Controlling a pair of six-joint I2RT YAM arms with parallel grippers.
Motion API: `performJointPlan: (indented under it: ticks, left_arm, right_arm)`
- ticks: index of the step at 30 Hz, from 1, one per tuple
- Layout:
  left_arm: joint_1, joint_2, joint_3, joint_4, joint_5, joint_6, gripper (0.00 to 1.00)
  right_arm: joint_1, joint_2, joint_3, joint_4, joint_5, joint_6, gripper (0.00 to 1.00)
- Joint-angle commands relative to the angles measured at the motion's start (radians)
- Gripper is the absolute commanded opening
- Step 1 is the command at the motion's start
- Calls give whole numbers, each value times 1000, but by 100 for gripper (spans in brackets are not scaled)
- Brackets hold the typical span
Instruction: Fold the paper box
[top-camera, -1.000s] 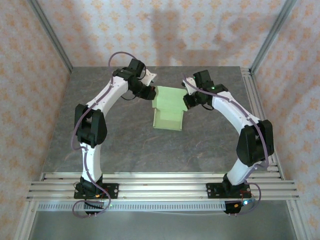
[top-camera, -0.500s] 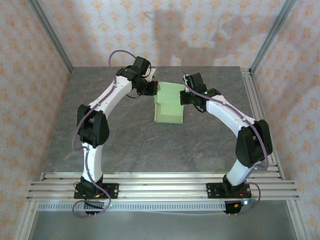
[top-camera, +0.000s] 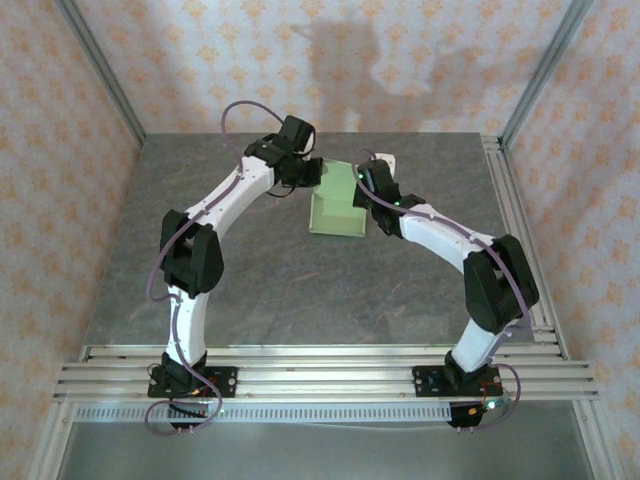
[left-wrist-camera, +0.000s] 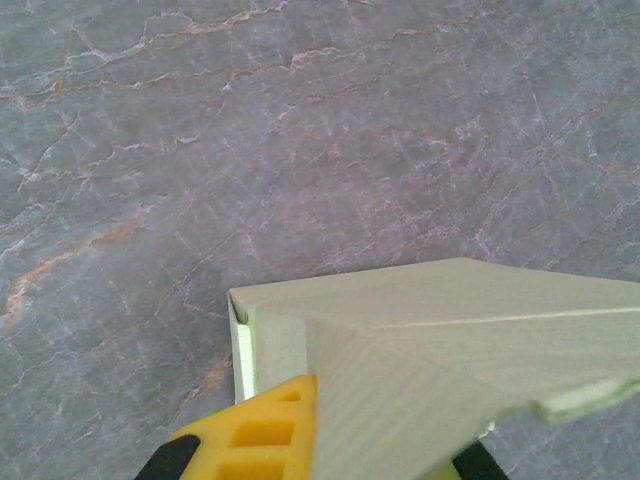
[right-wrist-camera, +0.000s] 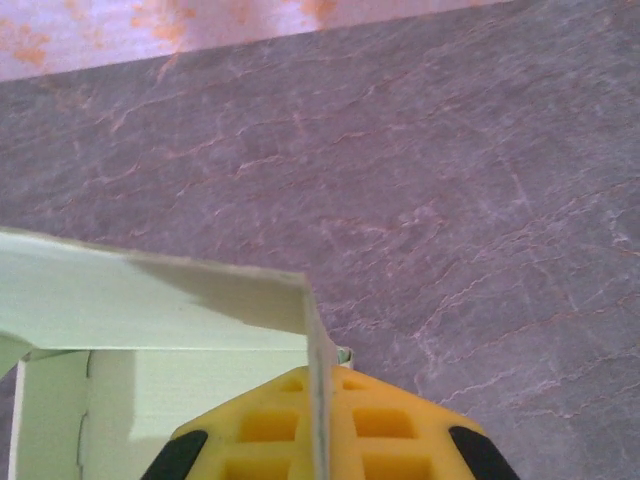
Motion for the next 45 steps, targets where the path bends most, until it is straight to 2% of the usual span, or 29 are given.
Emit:
performJointPlan:
  ticks: [1, 19, 36, 41, 45]
  left_arm:
    - [-14, 11, -28, 49, -41, -49, 0]
    - [-36, -63, -268, 342, -70, -126, 0]
    - [-67, -155, -495, 538, -143, -167, 0]
    - [-78, -209, -580, 639, -157, -215, 0]
    - [-88, -224, -637, 705, -165, -221, 0]
  right_arm:
    - [17, 19, -27, 127, 135, 42, 0]
    - [41, 83, -220, 507, 198, -29, 0]
    - [70, 76, -440, 854, 140, -153, 0]
    - [96, 94, -505, 1005, 184, -180, 0]
    - [107, 97, -516, 1037, 204, -192, 0]
